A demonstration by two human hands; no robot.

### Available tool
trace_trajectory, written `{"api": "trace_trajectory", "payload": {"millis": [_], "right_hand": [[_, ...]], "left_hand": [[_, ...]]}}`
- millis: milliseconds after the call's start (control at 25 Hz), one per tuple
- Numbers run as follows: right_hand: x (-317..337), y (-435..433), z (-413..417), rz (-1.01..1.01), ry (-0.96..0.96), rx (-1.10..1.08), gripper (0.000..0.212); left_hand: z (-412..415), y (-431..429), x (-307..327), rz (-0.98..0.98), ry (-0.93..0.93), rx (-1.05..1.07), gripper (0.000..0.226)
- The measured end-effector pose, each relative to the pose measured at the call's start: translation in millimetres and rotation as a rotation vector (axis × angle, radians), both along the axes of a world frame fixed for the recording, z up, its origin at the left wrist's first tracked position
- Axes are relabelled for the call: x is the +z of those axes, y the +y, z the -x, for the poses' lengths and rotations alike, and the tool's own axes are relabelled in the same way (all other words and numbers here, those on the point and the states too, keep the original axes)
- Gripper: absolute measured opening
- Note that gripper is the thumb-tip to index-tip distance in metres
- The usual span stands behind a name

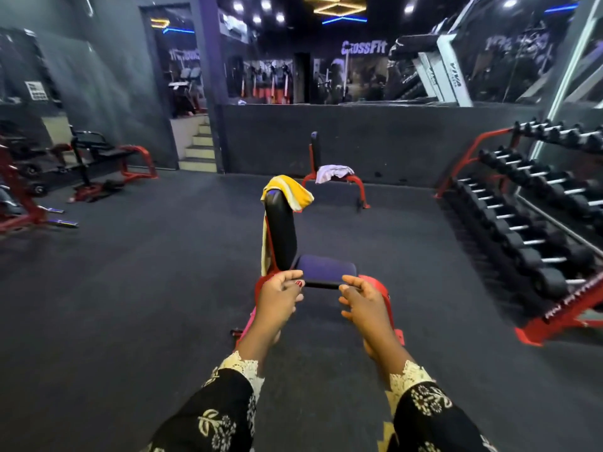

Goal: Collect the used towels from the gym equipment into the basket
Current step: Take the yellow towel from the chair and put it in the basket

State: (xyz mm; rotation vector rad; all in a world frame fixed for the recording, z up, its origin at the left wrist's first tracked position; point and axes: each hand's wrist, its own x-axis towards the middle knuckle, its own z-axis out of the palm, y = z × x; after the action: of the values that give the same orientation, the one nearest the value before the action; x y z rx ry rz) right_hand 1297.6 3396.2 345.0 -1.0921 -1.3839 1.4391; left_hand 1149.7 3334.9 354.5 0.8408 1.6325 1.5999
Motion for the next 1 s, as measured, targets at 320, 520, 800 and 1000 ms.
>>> {"api": "trace_trajectory", "payload": {"millis": [320,520,800,1000], "right_hand": [[-19,259,108,-0.051,-0.033,0.034,0.022],[-16,419,171,-0.075,-0.105,0.136,0.022],[-7,578,295,-0.057,-0.136,0.272,0.020],[-26,676,403,-0.128,-0.170,0.322,0.027]], "left_hand": [[89,257,-23,0.008,0.050,0.032,0.023],[144,398,-23,0.040,0.040,0.109,0.020],[264,527,-27,0.100,0.171,0.293,0.024],[376,626,-46,0.243,0.645,0.416,0.046]]}}
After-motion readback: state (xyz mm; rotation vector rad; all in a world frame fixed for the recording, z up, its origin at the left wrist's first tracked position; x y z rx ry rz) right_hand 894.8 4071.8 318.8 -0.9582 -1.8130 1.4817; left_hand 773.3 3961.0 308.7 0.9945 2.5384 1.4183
